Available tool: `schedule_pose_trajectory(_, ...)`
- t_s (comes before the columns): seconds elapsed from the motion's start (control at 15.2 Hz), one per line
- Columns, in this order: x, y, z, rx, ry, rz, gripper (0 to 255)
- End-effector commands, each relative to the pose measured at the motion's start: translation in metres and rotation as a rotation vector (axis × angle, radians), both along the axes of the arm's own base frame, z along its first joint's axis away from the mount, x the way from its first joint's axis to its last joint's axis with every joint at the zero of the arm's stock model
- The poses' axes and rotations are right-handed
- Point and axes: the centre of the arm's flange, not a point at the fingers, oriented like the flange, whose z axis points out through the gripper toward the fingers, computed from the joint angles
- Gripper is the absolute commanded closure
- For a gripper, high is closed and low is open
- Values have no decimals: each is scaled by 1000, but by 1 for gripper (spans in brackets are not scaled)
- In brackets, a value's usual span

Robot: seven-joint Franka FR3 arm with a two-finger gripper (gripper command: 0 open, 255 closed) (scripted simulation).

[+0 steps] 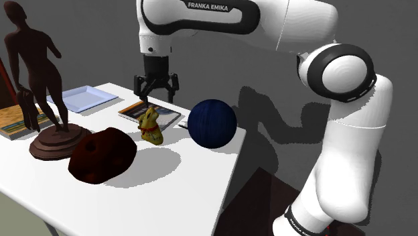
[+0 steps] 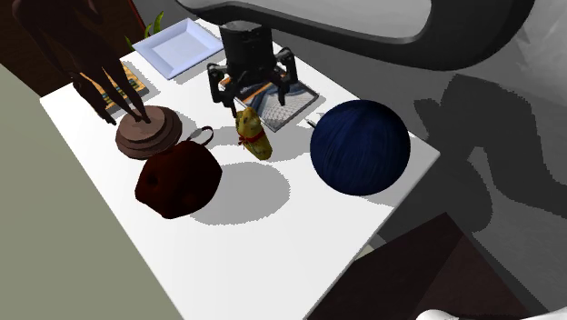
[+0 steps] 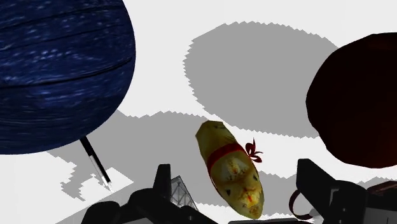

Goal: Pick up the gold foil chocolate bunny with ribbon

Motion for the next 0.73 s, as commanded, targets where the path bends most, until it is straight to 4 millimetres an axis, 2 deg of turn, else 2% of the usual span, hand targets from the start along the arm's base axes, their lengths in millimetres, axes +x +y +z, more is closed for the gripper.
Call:
schedule_pose_trajectory(0.0,17,14,-13,-5,23,-9,0)
schedule_pose_trajectory(0.46,17,14,-50,-5,23,-9,0)
schedule_pose_trajectory(0.59,17,14,-53,-5,23,-9,0)
schedule_pose_trajectory(0.66,17,14,-53,-5,23,-9,255)
